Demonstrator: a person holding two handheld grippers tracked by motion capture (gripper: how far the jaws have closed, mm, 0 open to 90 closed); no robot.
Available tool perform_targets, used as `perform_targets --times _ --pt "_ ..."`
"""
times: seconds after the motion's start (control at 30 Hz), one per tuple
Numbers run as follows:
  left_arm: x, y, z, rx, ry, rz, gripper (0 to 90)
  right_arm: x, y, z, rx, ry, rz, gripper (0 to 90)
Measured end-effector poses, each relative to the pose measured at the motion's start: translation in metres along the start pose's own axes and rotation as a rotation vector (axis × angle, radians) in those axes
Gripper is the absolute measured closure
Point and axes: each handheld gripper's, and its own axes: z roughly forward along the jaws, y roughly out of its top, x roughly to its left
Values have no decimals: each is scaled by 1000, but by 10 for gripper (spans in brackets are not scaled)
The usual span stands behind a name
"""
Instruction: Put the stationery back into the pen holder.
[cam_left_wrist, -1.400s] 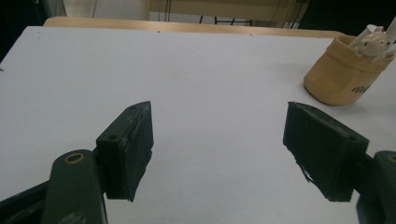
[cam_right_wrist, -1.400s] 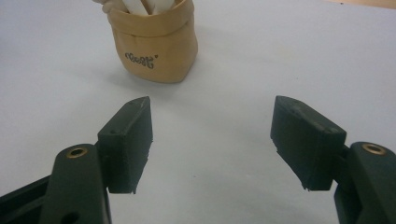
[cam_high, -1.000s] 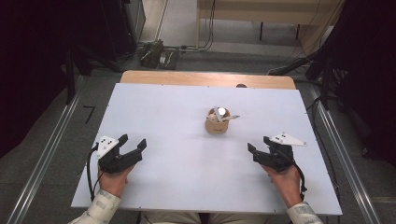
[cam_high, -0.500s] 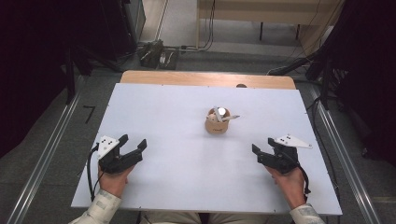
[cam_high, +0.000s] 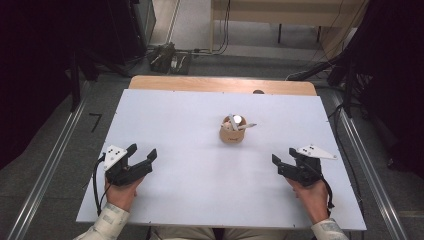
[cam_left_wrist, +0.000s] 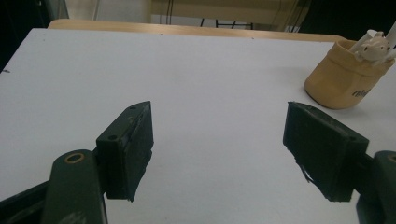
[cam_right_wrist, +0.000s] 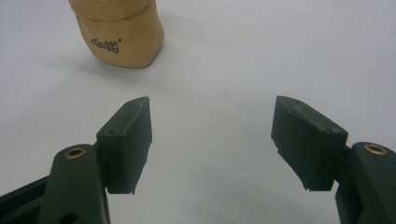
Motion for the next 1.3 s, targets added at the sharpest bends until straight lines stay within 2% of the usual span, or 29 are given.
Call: perform_targets --times 0.3,0.67,0.87,1.3 --pt "0 0 0 1 0 1 255 -2 -1 -1 -1 -5 1 271" --pt "0 0 -1 -1 7 -2 254 -11 -6 -8 -5 -28 14 271" --pt "2 -1 -3 6 11 5 254 -20 -9 -13 -9 -50 22 271" --pt "14 -5 -15 22 34 -14 254 -42 -19 -30 -17 -109 54 270"
